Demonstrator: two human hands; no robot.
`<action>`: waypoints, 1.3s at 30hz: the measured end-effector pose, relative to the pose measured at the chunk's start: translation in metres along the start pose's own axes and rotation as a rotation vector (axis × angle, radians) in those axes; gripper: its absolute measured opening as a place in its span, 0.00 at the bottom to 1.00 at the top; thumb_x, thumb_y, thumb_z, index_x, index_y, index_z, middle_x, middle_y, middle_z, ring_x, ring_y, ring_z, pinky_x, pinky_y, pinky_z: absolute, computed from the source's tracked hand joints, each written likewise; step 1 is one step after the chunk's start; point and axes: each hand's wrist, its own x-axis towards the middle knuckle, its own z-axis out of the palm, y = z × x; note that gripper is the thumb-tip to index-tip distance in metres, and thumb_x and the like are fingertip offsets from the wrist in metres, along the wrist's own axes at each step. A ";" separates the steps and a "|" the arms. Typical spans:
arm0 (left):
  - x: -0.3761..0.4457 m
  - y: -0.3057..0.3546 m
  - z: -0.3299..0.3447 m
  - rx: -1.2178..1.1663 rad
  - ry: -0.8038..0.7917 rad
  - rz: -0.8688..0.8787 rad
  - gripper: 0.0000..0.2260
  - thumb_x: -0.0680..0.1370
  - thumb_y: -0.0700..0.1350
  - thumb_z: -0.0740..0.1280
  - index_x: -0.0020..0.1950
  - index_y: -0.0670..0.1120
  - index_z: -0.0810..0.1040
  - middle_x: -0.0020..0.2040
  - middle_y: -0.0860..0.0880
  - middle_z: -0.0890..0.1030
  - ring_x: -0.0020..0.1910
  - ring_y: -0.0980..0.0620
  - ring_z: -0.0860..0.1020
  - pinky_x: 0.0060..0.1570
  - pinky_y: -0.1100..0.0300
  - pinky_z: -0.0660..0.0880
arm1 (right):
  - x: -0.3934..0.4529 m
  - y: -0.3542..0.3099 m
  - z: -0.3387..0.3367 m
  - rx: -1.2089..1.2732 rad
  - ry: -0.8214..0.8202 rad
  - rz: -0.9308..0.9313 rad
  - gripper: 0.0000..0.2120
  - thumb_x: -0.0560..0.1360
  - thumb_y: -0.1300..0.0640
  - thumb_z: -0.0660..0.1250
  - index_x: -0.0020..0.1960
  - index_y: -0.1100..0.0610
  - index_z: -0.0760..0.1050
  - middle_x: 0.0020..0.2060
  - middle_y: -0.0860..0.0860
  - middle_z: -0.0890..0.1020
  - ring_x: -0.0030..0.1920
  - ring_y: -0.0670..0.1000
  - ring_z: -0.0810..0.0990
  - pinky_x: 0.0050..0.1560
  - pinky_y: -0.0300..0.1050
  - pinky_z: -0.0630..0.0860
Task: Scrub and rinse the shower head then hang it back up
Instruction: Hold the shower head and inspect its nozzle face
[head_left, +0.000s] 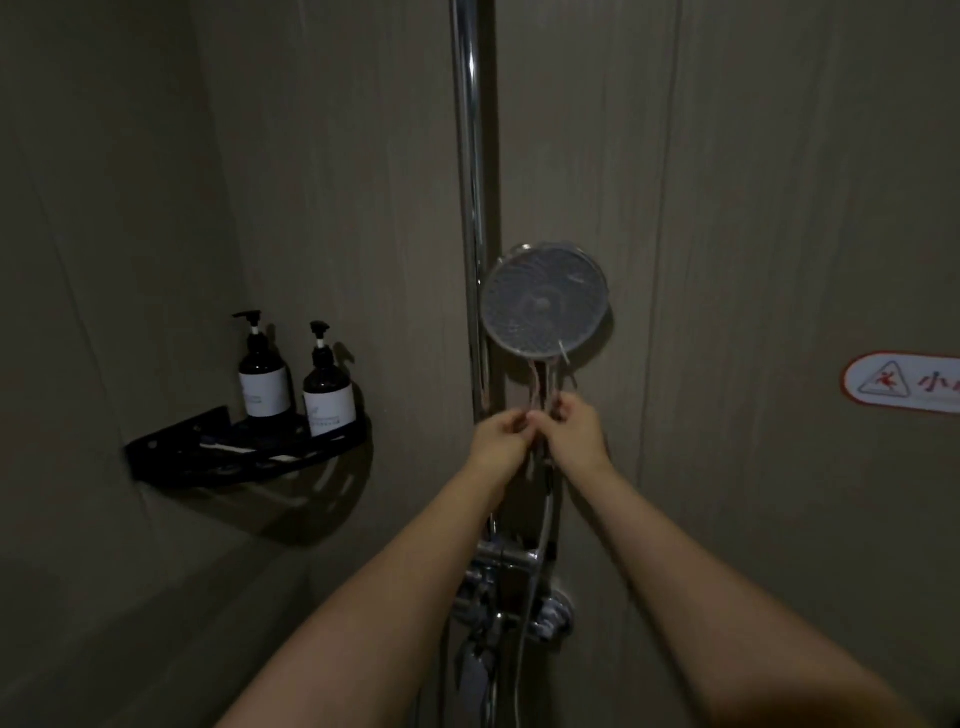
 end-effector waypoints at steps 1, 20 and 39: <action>0.000 0.006 0.002 -0.028 -0.017 0.001 0.15 0.79 0.37 0.59 0.66 0.42 0.73 0.62 0.43 0.78 0.59 0.50 0.76 0.61 0.57 0.72 | 0.003 -0.011 -0.005 -0.042 0.002 -0.031 0.14 0.72 0.66 0.67 0.35 0.48 0.71 0.31 0.44 0.77 0.31 0.36 0.77 0.29 0.26 0.71; -0.044 0.090 -0.071 -0.385 0.235 0.244 0.06 0.80 0.38 0.59 0.49 0.42 0.75 0.39 0.49 0.78 0.36 0.56 0.77 0.41 0.62 0.77 | -0.050 -0.090 0.059 0.337 -0.444 -0.018 0.06 0.75 0.66 0.63 0.42 0.58 0.76 0.34 0.53 0.81 0.32 0.44 0.81 0.36 0.36 0.78; -0.125 0.034 -0.249 -0.848 0.503 0.173 0.17 0.81 0.54 0.54 0.37 0.45 0.69 0.25 0.53 0.73 0.23 0.59 0.72 0.37 0.61 0.72 | -0.133 -0.072 0.189 0.539 -1.427 0.721 0.12 0.75 0.52 0.55 0.47 0.60 0.70 0.28 0.48 0.74 0.29 0.45 0.73 0.33 0.36 0.73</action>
